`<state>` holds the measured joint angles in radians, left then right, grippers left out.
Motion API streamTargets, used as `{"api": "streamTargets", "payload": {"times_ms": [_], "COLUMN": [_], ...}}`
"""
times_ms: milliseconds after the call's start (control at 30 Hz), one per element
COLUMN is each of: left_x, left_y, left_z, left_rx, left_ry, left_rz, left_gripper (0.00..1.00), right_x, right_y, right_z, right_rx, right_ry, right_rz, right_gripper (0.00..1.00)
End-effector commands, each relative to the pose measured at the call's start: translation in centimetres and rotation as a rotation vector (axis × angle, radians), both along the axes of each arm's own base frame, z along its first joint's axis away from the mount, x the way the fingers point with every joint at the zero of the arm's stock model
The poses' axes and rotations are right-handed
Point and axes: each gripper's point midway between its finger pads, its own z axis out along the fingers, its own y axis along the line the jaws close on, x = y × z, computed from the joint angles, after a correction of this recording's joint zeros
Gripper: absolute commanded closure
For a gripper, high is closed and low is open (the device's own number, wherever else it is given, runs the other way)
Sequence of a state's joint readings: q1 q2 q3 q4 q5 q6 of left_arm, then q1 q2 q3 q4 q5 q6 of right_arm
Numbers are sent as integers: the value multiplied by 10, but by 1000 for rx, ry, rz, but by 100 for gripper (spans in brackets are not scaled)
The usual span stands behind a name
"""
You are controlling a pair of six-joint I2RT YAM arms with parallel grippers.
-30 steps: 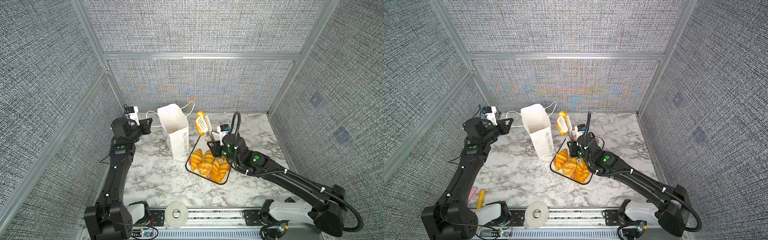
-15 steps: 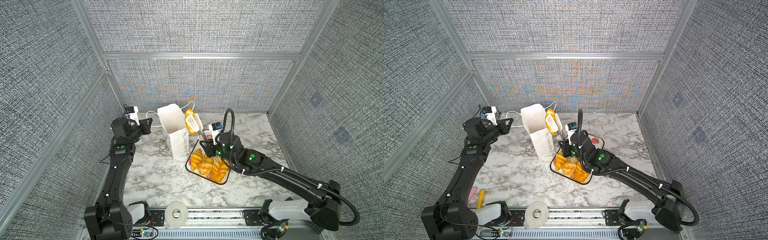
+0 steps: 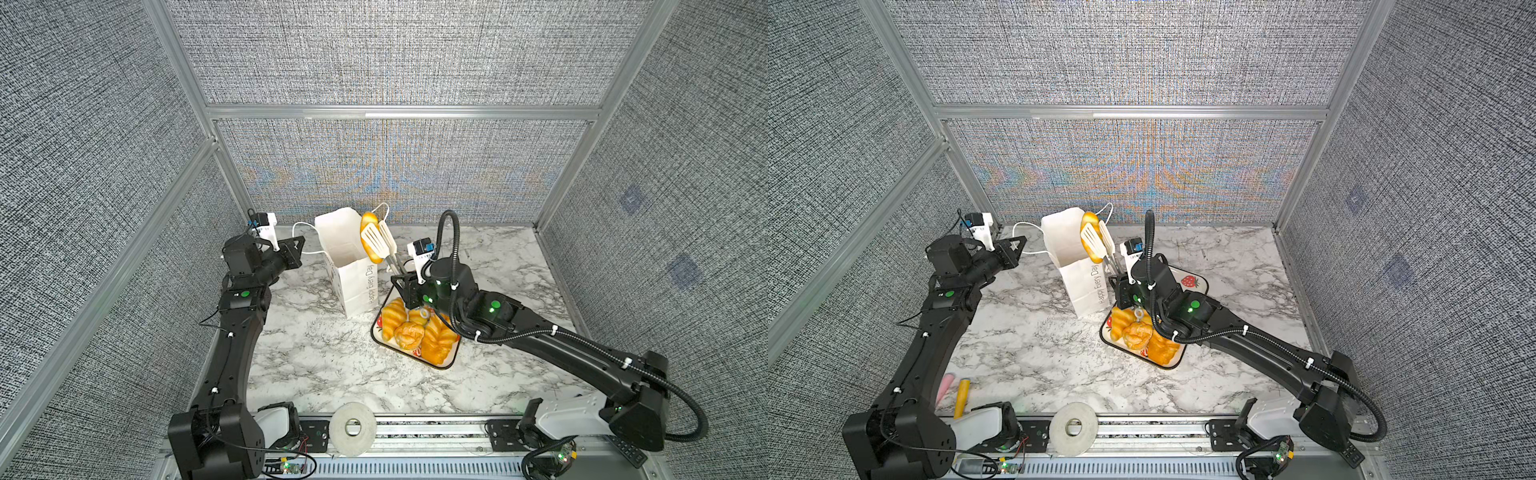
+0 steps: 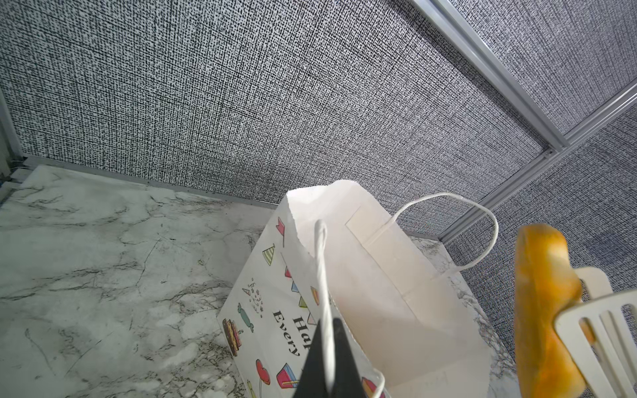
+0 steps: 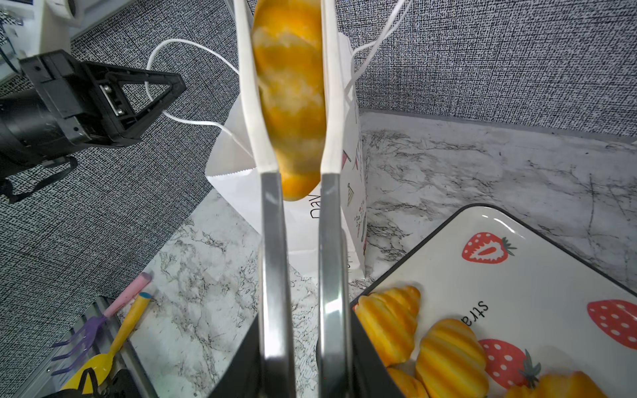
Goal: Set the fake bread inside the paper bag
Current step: 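Carry the striped croissant in the tongs to the bag opening, then lower the croissant into the bag and open the tongs with the right gripper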
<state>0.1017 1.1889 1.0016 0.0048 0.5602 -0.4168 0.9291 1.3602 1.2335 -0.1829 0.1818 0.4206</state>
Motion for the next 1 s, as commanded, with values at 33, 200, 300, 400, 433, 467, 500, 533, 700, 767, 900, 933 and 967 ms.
{"api": "streamTargets", "payload": {"times_ms": [33, 200, 300, 400, 433, 467, 500, 533, 700, 767, 900, 933, 967], "left_x": [0, 0, 0, 0, 0, 0, 0, 0, 0, 0, 0, 0, 0], "left_y": [-1, 0, 0, 0, 0, -1, 0, -1, 0, 0, 0, 0, 0], "left_z": [2, 2, 1, 2, 2, 2, 2, 2, 3, 3, 3, 3, 3], "left_rx": [5, 6, 7, 7, 8, 8, 7, 7, 9, 9, 9, 9, 9], "left_ry": [-13, -13, -12, -13, -14, -14, -13, -14, -15, -15, -15, -15, -16], "left_rz": [-11, -9, -10, -9, -8, -9, -8, -10, -8, -8, -8, -7, -7], "left_gripper": [100, 100, 100, 100, 100, 100, 100, 100, 100, 100, 100, 100, 100], "right_x": [9, 16, 20, 25, 25, 27, 28, 29, 32, 32, 31, 30, 29], "right_y": [9, 18, 24, 32, 34, 37, 39, 42, 49, 51, 52, 52, 52], "right_z": [22, 25, 29, 31, 31, 30, 29, 28, 19, 15, 8, 6, 5], "right_rx": [40, 32, 31, 30, 30, 30, 32, 32, 32, 32, 32, 31, 30], "right_ry": [-66, -77, -81, -79, -78, -74, -72, -68, -44, -33, -14, -9, -5], "right_rz": [-1, 5, 7, 16, 19, 23, 25, 27, 34, 35, 41, 41, 42], "right_gripper": [69, 69, 69, 69, 69, 69, 69, 69, 69, 68, 67, 67, 66]}}
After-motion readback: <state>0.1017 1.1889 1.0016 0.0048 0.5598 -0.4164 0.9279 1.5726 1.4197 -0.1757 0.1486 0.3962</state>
